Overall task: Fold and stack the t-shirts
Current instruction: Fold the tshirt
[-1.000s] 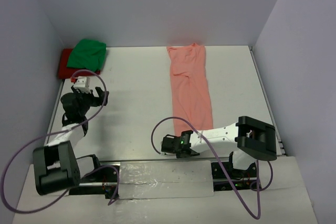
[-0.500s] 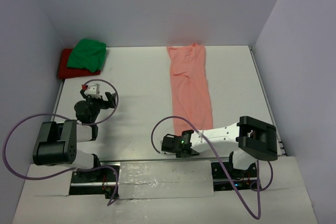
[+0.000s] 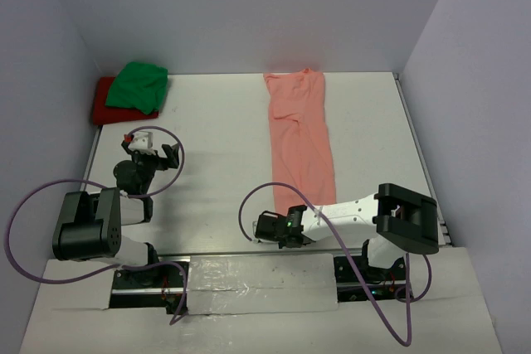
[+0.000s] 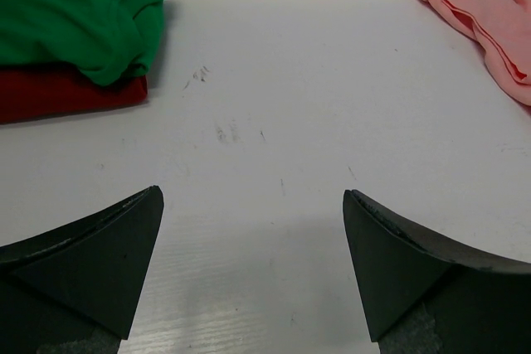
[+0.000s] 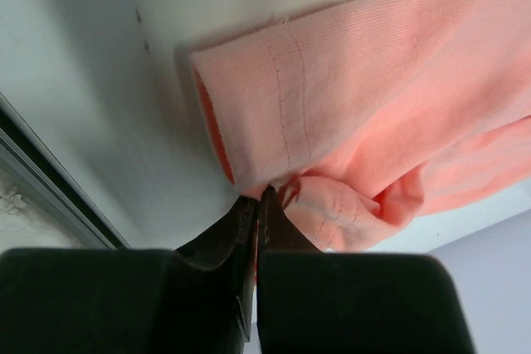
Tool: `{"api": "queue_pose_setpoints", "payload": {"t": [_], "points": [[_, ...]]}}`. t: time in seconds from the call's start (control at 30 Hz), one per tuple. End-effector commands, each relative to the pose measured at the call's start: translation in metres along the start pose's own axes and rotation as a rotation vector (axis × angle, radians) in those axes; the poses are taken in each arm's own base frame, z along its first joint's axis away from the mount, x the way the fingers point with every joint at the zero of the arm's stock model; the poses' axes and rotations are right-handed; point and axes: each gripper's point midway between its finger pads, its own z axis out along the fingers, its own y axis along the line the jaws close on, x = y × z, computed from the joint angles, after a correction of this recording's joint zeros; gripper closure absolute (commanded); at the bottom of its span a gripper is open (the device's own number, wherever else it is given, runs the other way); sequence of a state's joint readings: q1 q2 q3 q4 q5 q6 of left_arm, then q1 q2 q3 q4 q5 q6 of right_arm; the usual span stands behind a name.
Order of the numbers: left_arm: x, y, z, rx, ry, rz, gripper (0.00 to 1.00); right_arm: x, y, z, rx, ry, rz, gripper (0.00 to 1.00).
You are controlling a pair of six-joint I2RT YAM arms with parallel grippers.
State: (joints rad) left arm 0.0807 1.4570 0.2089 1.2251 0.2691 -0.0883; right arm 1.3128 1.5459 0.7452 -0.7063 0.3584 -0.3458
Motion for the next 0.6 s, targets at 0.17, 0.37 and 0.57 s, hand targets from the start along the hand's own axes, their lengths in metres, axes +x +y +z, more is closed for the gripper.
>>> {"api": "queue_pose_setpoints", "payload": {"t": [0.17,0.37,0.57], "points": [[-0.015,-0.003,0.002,0.024,-0.062,0.024,0.01,-0.015,0.000,0.001,-0.009,-0.062,0.039,1.00],[-0.016,-0.003,0.002,0.024,-0.064,0.026,0.01,-0.021,-0.006,-0.017,-0.020,-0.090,0.066,1.00],[-0.015,-0.003,0.002,0.024,-0.064,0.026,0.01,-0.030,-0.040,-0.040,0.097,-0.143,0.101,1.00]]}}
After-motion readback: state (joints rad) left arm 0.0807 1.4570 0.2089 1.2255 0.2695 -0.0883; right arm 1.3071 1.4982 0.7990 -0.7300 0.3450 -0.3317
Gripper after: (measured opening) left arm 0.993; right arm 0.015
